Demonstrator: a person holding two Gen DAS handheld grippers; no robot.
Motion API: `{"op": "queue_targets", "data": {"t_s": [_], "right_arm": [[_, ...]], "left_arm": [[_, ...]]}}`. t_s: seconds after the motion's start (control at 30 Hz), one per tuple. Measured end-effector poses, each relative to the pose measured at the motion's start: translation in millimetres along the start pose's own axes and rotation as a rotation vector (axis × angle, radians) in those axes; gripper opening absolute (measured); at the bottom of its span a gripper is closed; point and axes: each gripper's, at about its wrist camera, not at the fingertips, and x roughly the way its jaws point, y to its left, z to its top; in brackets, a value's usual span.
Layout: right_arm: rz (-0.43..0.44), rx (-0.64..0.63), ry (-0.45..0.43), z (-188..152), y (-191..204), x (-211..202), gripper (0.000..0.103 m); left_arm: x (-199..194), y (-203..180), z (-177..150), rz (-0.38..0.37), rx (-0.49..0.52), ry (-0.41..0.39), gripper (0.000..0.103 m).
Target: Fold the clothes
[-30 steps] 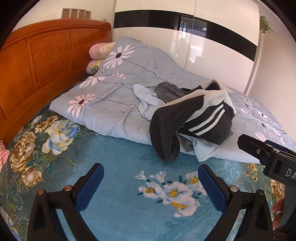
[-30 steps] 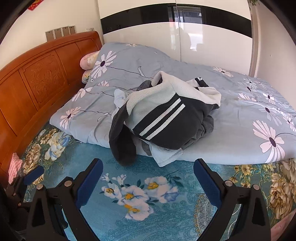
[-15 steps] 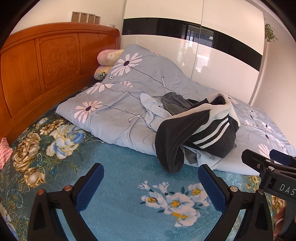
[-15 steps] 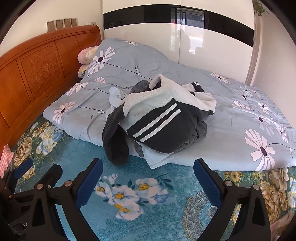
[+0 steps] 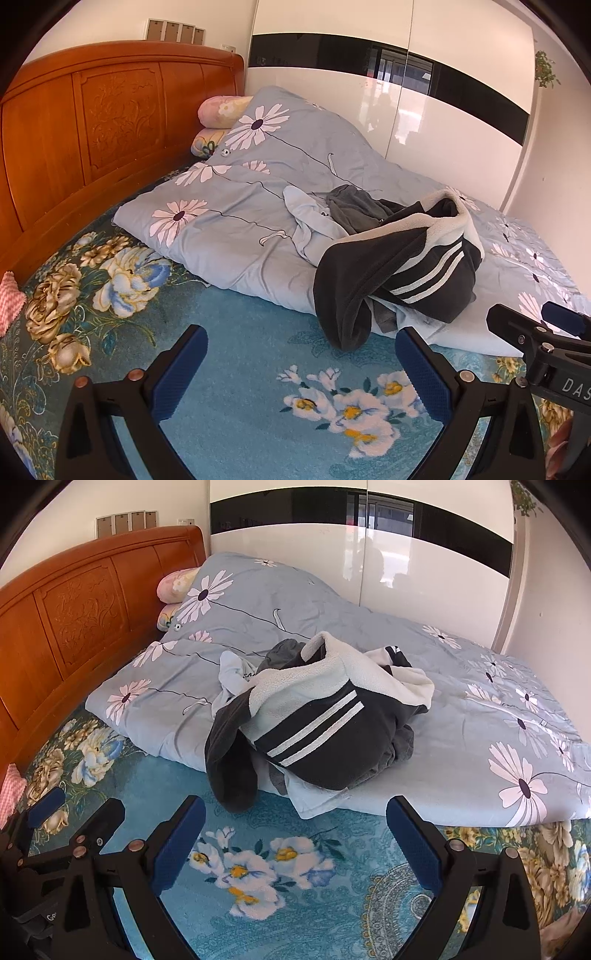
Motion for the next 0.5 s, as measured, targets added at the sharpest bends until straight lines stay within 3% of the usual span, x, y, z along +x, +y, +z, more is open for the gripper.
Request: {"op": "queue_targets", "data": {"t_s": [0.5], "right_arm": [[0.000, -0.008, 0.013, 2, 5, 11, 0.099]], "left_arm": [[12, 6, -2, 0.010, -0.014, 0.005, 0.103]]}}
